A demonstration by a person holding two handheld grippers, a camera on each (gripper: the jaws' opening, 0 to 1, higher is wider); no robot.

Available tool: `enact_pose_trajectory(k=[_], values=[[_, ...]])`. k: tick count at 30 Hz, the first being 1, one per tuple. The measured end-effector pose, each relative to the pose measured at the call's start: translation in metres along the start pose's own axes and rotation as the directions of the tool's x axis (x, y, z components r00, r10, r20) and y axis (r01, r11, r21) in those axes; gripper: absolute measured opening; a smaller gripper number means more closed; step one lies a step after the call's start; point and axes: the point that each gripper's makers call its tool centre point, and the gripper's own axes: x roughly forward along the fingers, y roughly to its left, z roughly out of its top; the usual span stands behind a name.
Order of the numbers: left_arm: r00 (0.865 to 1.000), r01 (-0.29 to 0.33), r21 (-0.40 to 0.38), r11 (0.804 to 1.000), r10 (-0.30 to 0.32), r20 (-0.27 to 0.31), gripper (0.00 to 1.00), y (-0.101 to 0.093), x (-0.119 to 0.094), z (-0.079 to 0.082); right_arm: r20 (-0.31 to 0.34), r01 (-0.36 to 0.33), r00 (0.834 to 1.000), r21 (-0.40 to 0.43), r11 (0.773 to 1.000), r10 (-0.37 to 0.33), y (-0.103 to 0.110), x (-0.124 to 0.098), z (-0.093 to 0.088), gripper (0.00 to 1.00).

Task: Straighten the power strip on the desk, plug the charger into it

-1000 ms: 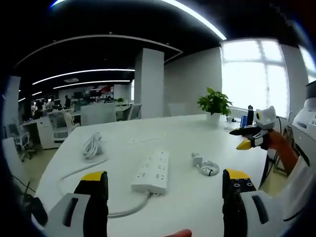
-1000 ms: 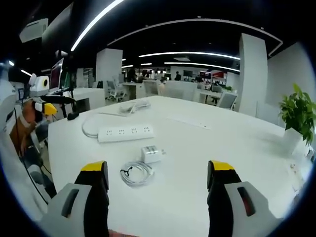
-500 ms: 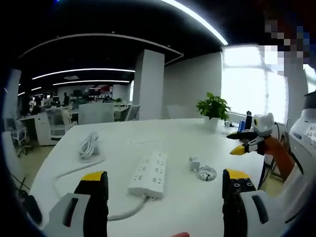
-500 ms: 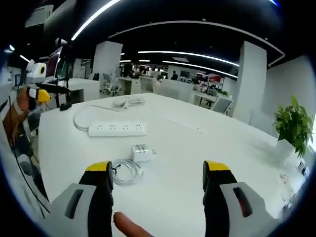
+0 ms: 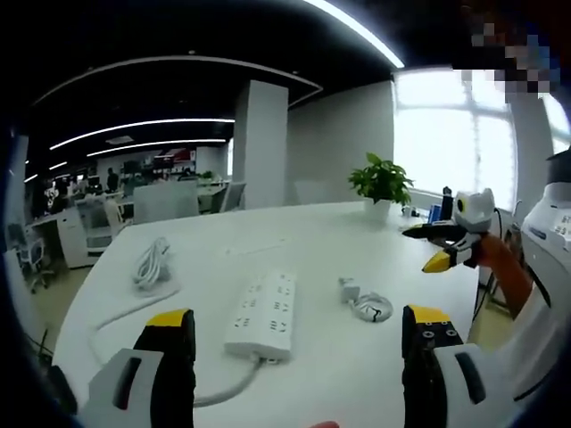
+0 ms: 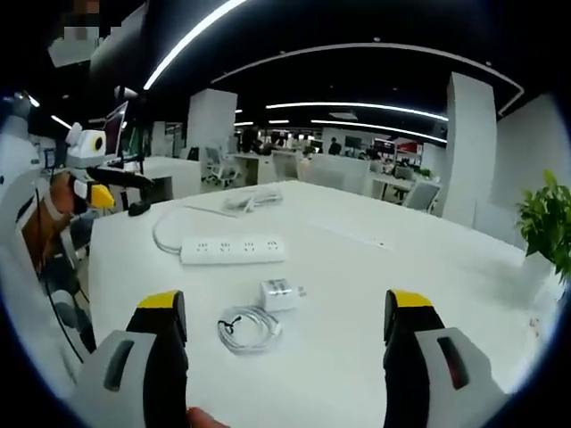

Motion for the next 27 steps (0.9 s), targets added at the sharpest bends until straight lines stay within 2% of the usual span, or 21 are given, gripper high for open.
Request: enact_pose_trajectory(k=[6, 11, 15, 18, 20, 21, 22, 27], values=[[1.000, -0.005, -0.013, 1.000, 0.004, -0.022, 0.96, 0.002, 0.006, -0.002, 0.022, 0.015, 1.000, -0.004, 1.000, -0.015, -0.008, 0.001, 0.003, 0.91], [0.998, -0.054, 0.012, 0.998, 0.054, -0.042, 0.96, 0.011, 0.006, -0.002, 0.019, 0.013, 1.000, 0.005, 1.000, -0.013, -0.011, 0.008, 0.003, 0.92], [0.998, -0.053, 0.014, 0.999, 0.053, -0.018, 0.96, 0.015, 0.007, 0.002, 0.016, 0.001, 1.000, -0.006, 1.000, -0.001, -0.009, 0.014, 0.005, 0.91], [0.998, -0.061, 0.010, 0.998, 0.061, -0.021, 0.96, 0.020, 0.010, 0.003, 0.007, -0.005, 1.000, -0.004, 1.000, 0.005, -0.009, 0.018, 0.003, 0.91], [0.996, -0.083, 0.014, 0.996, 0.083, -0.040, 0.96, 0.027, 0.012, 0.001, -0.003, -0.008, 1.000, -0.003, 1.000, 0.008, -0.008, 0.020, 0.000, 0.91], [0.991, -0.096, 0.017, 0.995, 0.097, -0.091, 0.96, 0.032, 0.012, -0.007, -0.007, -0.007, 1.000, -0.003, 1.000, 0.007, -0.008, 0.021, 0.000, 0.91], [0.989, -0.094, 0.018, 0.995, 0.096, -0.109, 0.96, 0.033, 0.013, -0.009, -0.011, -0.006, 1.000, -0.003, 1.000, 0.006, -0.008, 0.022, -0.001, 0.91], [0.990, -0.091, -0.007, 0.996, 0.090, -0.109, 0.96, 0.041, 0.028, -0.010, -0.014, -0.006, 1.000, -0.003, 1.000, 0.006, -0.009, 0.023, -0.001, 0.90]])
